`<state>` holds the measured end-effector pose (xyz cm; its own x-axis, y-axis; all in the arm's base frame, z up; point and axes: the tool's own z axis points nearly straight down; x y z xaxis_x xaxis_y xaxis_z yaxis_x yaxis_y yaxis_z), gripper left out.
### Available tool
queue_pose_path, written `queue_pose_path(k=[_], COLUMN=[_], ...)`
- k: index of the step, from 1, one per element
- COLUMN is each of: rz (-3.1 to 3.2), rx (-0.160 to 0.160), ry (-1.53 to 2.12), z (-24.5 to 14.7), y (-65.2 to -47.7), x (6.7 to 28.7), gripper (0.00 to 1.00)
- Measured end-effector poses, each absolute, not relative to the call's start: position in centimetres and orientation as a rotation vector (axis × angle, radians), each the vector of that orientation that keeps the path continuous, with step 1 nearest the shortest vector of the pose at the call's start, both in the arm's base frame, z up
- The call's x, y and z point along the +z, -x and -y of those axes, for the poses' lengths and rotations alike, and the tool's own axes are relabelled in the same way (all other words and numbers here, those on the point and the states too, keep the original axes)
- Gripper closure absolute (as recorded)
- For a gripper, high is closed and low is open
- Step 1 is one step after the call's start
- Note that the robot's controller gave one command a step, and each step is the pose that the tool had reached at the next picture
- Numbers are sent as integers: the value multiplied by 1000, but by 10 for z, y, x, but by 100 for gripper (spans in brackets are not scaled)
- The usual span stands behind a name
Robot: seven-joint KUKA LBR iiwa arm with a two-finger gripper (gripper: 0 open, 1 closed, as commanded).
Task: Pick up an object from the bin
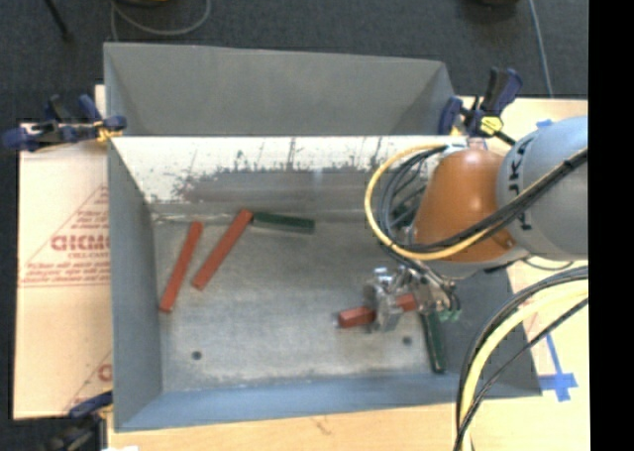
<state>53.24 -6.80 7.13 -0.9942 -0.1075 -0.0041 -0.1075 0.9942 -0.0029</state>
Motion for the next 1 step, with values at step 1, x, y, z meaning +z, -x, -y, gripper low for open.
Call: queue_pose_path(k=[1], rz=[-3128], rx=[-1], ry=[85], z=[54], y=[-537], x=[219], gripper=[100])
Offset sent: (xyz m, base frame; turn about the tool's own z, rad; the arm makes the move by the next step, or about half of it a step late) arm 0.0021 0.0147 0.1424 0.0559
